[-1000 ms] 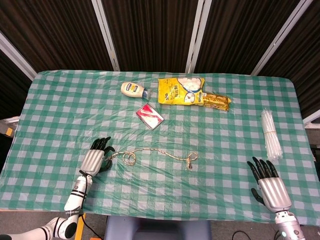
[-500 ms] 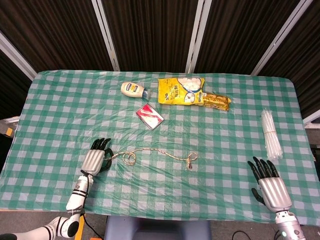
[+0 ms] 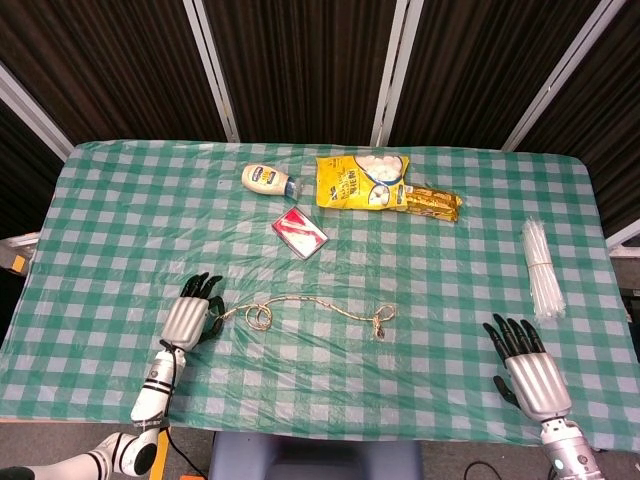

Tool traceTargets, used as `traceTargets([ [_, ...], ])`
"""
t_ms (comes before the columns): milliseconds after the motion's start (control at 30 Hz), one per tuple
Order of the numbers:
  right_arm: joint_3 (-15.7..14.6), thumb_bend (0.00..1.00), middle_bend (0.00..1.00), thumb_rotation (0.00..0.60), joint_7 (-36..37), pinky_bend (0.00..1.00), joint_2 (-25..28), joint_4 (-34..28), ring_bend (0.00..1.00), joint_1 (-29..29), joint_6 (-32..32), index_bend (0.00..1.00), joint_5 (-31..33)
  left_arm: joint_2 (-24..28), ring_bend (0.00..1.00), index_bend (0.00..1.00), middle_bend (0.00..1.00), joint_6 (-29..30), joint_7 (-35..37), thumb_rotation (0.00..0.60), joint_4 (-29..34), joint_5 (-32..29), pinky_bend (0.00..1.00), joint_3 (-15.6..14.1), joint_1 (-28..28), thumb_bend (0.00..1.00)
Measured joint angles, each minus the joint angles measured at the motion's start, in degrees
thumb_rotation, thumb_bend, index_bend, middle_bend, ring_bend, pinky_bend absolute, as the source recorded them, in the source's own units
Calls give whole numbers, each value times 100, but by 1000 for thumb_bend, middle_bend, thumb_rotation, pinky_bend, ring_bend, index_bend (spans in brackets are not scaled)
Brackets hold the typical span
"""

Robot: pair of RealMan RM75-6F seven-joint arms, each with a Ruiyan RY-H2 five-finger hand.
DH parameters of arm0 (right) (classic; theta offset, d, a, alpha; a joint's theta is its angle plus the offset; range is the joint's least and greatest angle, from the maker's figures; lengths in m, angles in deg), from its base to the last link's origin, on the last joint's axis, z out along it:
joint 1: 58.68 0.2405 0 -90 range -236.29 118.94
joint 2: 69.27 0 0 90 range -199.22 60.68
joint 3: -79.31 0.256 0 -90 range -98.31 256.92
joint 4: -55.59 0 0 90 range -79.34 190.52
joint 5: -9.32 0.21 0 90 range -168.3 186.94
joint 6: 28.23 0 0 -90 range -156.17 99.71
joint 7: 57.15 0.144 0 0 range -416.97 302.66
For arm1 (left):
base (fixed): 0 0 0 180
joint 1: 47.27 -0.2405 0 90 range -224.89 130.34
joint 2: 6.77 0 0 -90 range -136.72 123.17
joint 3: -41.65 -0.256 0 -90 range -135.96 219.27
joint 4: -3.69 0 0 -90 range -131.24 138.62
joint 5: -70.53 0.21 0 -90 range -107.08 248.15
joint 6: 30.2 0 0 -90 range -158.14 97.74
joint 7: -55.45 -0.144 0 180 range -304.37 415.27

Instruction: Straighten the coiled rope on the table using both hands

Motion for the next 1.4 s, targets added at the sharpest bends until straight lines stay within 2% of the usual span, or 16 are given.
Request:
traceTargets([
  [67,-5,413,0,600,55,0,-41,30,0,169,159,79,-162,47,3,628,117,23,28,600,44,26,89,-19,-8,469],
  [233,111,410,0,600,27,0,-261,141,0,775,649,300,-502,162,3,630,118,81,86,600,162,96,89,-110,-61,469],
  [333,275,410,0,600,-201,0,-534,236,0,1188,1045,372,-575,217,3,631,117,107,87,600,203,118,90,-136,-82,469],
  [667,718,411,0,600,-1180,0,-1295,633,0,2275,2210,460,-436,331,3,634,118,132,86,600,275,87,89,-145,-130,468],
  [1000,748,412,0,600,-1495,0,-1654,1149,0,2577,2325,493,-451,337,5,638,121,87,92,600,239,67,89,-143,-117,468],
  [1400,662,412,0,600,-1471,0,-2054,1678,0,2817,2339,536,-243,306,10,642,121,48,66,600,182,55,89,-145,-90,469],
])
